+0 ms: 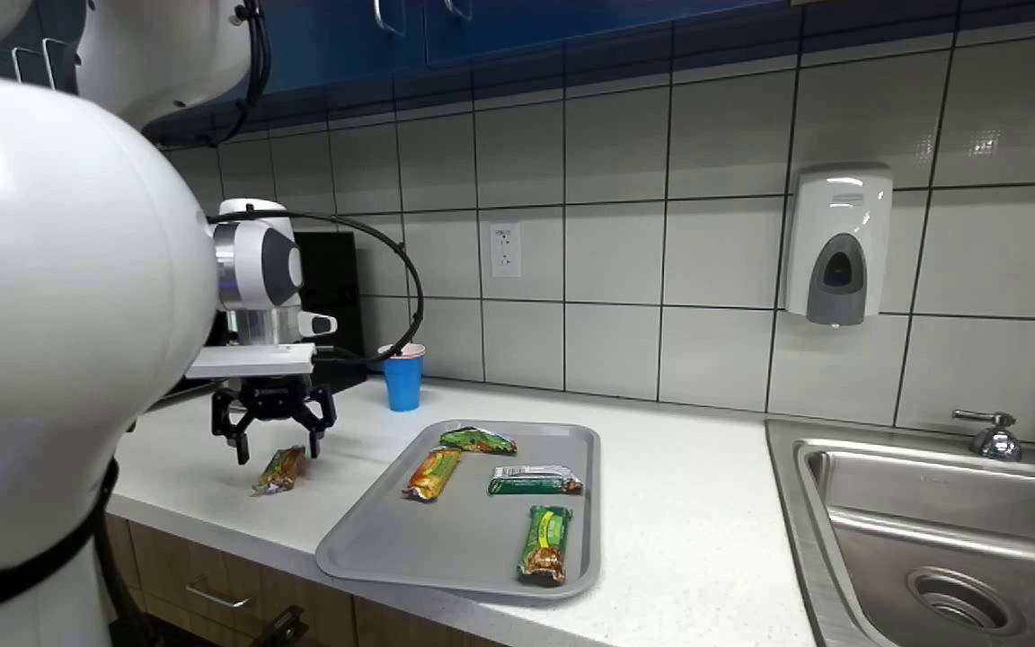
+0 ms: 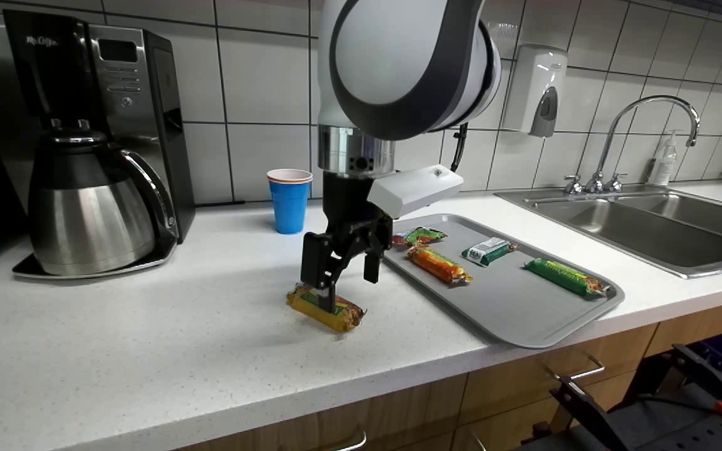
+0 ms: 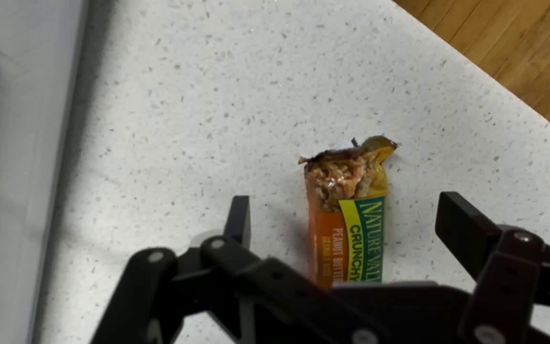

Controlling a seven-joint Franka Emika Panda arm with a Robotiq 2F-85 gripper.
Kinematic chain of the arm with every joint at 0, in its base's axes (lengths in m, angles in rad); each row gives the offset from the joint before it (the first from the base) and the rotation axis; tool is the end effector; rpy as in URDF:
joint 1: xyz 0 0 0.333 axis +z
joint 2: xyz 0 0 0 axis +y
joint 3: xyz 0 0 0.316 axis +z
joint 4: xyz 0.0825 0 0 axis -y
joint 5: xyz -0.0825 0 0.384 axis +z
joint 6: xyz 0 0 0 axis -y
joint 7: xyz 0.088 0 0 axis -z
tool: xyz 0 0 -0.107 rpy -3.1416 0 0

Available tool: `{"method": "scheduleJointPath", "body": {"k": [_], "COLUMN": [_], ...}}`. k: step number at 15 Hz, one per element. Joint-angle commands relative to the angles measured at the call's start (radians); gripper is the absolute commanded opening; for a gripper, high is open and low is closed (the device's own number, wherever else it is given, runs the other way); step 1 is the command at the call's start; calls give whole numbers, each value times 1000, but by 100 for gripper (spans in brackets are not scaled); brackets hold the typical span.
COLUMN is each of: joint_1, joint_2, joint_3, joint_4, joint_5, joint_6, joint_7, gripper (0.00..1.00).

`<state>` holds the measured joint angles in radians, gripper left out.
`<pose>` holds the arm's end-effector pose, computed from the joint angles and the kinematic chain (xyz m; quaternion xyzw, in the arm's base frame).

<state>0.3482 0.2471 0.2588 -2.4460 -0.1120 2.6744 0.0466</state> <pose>0.3940 0.2831 0.2046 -0.9471 -0.3209 0.0056 0.0048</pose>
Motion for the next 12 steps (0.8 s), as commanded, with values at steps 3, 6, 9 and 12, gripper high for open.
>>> {"method": "scheduleJointPath", "body": {"k": [3,6,9,12], "joint_1": [26,39,50,58], "joint_2": [46,71,99,116], "joint_3": [-8,-18,-30,-41], "joint_4": [45,67,92,108], "joint_5": [-28,-38,-49,-53], "joint_6": [17,22,28,30], "joint_7": [58,78,94,106], "gripper": [100,100,100,100]}}
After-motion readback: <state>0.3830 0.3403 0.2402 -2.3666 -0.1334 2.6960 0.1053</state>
